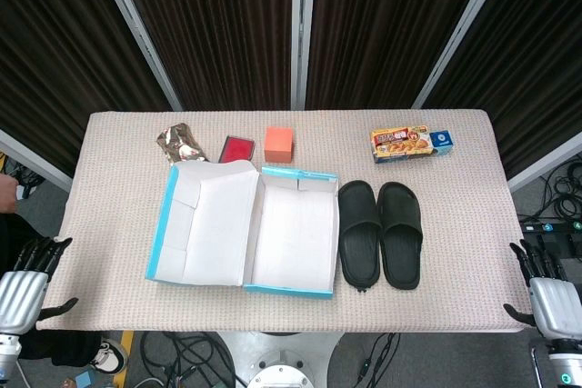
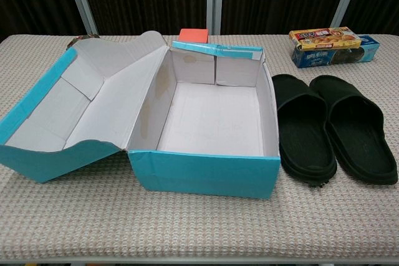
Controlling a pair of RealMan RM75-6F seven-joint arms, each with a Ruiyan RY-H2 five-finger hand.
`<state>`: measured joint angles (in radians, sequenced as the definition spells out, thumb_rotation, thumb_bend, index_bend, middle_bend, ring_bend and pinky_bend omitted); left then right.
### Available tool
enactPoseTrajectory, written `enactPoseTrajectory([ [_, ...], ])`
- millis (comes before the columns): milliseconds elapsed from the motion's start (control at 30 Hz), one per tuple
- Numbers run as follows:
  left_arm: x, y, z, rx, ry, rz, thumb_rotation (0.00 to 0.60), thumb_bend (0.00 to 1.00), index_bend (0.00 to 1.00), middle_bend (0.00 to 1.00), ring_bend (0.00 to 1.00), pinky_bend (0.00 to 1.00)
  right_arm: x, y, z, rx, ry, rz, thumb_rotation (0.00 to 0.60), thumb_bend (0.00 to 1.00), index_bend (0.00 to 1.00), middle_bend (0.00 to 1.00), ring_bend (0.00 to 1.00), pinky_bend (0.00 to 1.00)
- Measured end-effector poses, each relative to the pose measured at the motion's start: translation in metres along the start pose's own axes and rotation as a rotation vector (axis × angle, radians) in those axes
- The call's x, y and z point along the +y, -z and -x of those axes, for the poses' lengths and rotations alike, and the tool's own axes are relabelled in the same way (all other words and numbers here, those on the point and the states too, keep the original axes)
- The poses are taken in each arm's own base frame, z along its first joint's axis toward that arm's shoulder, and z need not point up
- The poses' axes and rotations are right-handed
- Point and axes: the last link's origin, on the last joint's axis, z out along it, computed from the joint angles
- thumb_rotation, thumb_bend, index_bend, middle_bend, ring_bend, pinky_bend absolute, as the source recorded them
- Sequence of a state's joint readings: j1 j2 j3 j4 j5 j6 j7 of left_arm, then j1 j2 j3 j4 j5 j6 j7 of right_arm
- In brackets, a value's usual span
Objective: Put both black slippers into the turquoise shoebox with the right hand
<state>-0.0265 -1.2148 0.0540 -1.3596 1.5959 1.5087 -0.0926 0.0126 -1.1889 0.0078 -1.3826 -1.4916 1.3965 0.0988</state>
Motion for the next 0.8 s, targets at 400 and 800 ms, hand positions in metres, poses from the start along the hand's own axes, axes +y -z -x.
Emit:
enactPoseTrajectory([
  [400, -0.003, 0.002, 0.000, -0.006, 0.024, 0.005, 0.600, 0.00, 0.07, 0.14, 0.05, 0.07, -0.044, -0.069, -0.039, -0.014, 0.038, -0.106, 0.600, 0.00, 0.00, 0.08, 0.00, 0.00],
  [800, -0.006, 0.009, 0.002, -0.010, 0.038, 0.007, 0.600, 0.00, 0.07, 0.14, 0.05, 0.07, -0.125, -0.148, -0.061, -0.210, -0.032, -0.224, 0.600, 0.00, 0.03, 0.17, 0.00, 0.03],
])
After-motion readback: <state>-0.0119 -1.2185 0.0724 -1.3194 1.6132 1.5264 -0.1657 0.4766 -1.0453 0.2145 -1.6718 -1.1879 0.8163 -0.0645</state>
